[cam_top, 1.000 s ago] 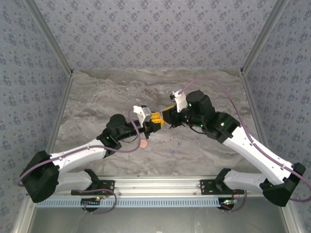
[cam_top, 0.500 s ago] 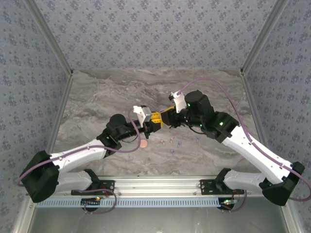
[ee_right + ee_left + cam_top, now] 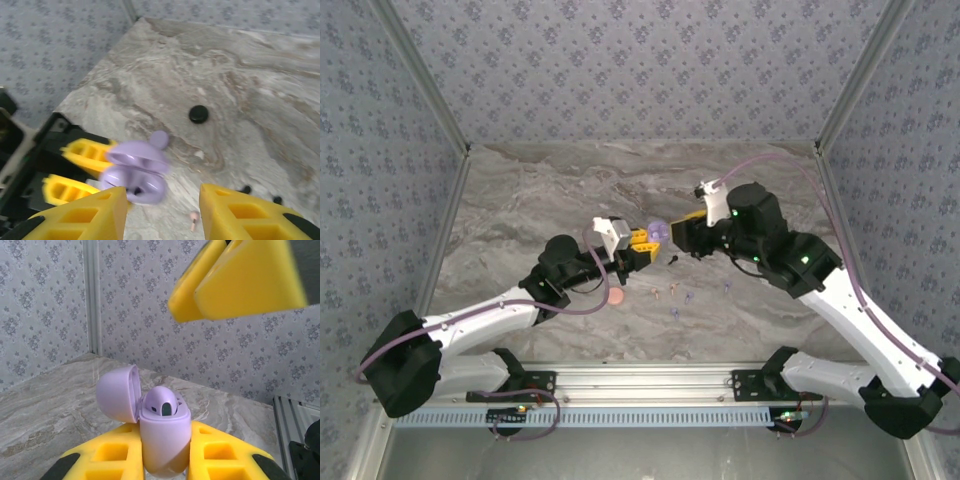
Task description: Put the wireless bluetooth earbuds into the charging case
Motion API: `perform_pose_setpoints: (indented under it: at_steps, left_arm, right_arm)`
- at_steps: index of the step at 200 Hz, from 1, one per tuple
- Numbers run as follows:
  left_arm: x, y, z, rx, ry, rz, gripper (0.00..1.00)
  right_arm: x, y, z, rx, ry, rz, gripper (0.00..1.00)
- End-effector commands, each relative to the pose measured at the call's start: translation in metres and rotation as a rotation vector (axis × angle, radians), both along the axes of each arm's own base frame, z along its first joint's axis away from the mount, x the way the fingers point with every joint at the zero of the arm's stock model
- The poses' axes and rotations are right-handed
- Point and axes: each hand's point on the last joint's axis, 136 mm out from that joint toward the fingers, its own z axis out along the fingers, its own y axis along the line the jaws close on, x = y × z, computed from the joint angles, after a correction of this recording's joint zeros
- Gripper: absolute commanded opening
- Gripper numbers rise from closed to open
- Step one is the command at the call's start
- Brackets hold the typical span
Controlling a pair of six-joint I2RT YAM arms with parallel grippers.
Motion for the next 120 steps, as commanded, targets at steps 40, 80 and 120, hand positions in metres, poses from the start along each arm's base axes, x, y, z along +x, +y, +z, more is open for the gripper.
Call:
perform_pose_setpoints:
  at_steps: [40,80,120]
  left_arm:
    - [-0.008,0.018,0.02,-0.043,-0.08,0.05,0.0]
    - [-0.009,0.02,0.019,-0.041,-0.083,0.052,0.0]
    - [-0.009,0.019,0.018,-0.041,-0.079,0.05,0.0]
  right_arm:
    - [0.006,-0.099,-0.146,-0.107,0.446,-0.362,0.44]
    - [0.009,-0.124,-0.22,-0.193,0.61,-0.437,0.43]
    - [0.011,-0.136,-0.264,-0.277,0.71,-0.46,0.41]
